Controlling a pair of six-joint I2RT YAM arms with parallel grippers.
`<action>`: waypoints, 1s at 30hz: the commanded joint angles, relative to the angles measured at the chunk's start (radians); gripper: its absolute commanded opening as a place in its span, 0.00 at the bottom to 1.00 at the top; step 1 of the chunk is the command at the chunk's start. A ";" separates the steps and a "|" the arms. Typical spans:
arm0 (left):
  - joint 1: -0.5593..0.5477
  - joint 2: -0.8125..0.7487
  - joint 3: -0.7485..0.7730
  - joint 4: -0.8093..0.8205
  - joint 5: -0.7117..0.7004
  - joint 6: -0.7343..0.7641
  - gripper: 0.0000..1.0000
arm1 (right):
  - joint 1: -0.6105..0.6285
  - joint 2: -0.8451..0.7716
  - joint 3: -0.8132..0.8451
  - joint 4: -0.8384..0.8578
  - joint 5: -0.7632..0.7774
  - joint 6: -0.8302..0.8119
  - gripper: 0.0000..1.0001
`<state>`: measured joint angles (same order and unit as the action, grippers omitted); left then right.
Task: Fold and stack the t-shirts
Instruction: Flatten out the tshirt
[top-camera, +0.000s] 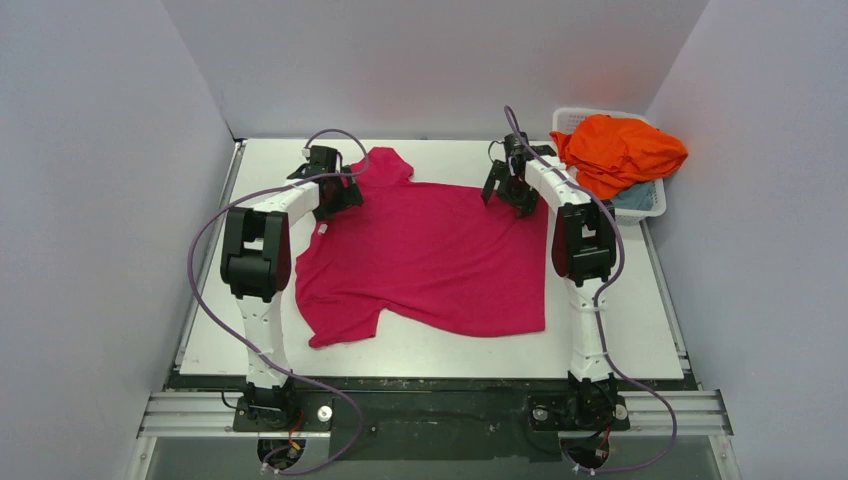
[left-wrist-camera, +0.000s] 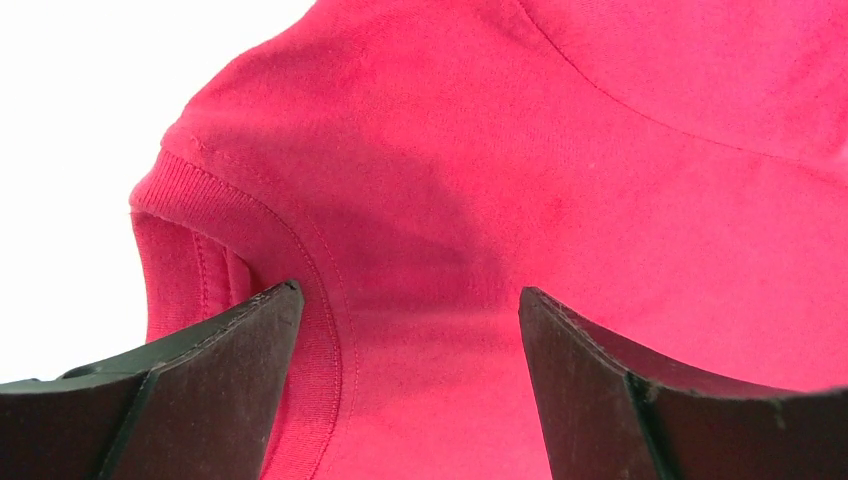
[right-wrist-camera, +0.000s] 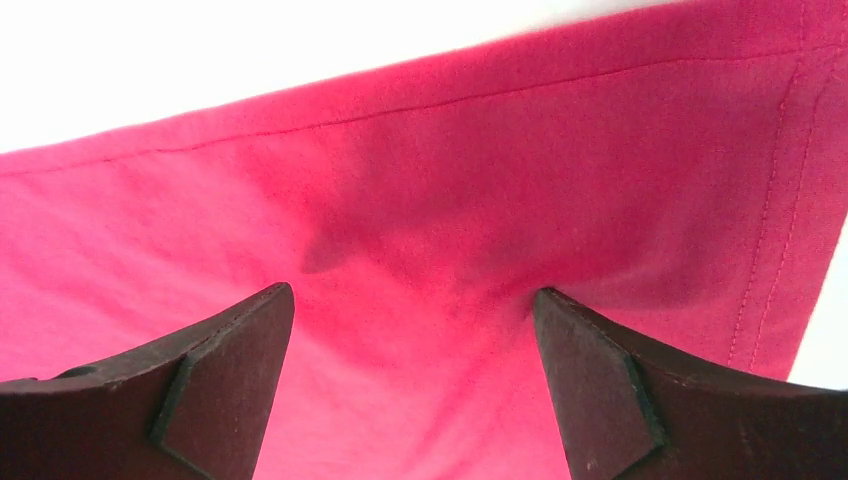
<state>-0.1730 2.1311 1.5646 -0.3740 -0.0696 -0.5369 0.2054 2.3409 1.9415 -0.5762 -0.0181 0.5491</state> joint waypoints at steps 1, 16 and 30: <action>0.037 0.064 0.071 -0.029 0.019 0.008 0.91 | -0.025 0.114 0.154 -0.024 -0.083 0.030 0.84; 0.076 0.199 0.287 -0.095 0.043 0.001 0.91 | -0.057 0.304 0.439 0.302 -0.204 0.134 0.86; 0.041 -0.218 0.196 -0.177 -0.066 0.030 0.91 | 0.033 -0.168 0.219 0.121 -0.009 -0.157 0.95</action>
<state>-0.1101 2.1880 1.8557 -0.5385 -0.0315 -0.5152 0.1837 2.4748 2.2452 -0.3862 -0.1570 0.5266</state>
